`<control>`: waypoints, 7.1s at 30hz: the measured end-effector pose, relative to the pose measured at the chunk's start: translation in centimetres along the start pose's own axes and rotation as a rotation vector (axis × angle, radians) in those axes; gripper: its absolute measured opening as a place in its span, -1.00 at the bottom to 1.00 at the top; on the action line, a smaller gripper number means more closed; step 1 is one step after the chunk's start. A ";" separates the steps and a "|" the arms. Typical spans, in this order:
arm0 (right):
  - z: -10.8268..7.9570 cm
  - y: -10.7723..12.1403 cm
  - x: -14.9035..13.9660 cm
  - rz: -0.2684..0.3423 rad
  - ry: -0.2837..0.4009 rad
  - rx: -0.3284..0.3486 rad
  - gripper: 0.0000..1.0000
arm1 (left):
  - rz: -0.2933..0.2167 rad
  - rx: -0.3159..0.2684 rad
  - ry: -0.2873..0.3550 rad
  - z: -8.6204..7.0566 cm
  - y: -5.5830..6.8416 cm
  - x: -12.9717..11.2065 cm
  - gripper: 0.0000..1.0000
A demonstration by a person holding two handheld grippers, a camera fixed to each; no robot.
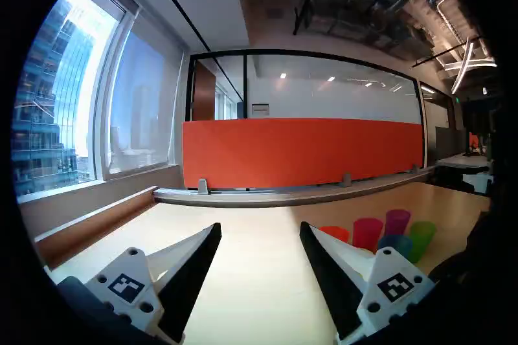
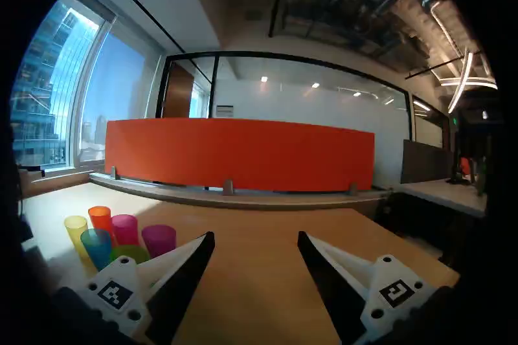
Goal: Pour water
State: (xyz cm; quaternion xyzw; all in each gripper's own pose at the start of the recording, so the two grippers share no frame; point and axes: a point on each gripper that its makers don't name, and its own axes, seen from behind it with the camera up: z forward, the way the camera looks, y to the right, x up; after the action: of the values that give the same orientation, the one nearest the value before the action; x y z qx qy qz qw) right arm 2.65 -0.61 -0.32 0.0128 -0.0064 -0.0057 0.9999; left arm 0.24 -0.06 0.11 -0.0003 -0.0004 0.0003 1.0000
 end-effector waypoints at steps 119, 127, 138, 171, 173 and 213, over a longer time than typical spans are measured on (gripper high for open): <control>-2.4 -11.4 15.6 -0.063 -0.132 0.699 0.98 | 0.093 -0.823 -0.159 -0.6 14.3 13.0 0.79; -2.6 -11.5 14.2 -0.067 -0.153 0.730 0.98 | 0.152 -0.856 -0.195 -0.5 15.5 10.8 0.79; -3.3 -12.0 11.7 -0.110 -0.202 0.770 0.98 | 0.181 -0.895 -0.249 -0.3 16.8 7.4 0.80; -2.0 -13.6 6.4 -0.159 -0.269 0.829 0.99 | 0.268 -1.002 -0.372 -0.1 19.5 -0.4 0.80; -1.9 -13.5 6.1 -0.162 -0.273 0.827 0.98 | 0.270 -1.004 -0.376 -0.1 19.6 -0.7 0.80; -1.5 -13.5 3.1 -0.170 -0.313 0.835 0.99 | 0.337 -1.009 -0.461 1.1 21.4 -6.0 0.80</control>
State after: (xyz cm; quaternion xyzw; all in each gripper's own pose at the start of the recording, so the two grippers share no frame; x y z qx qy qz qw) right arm 5.60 -14.11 -2.16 0.4142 -0.1580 -0.0864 0.8922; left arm -5.82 21.37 1.23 -0.4769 -0.2182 0.1593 0.8364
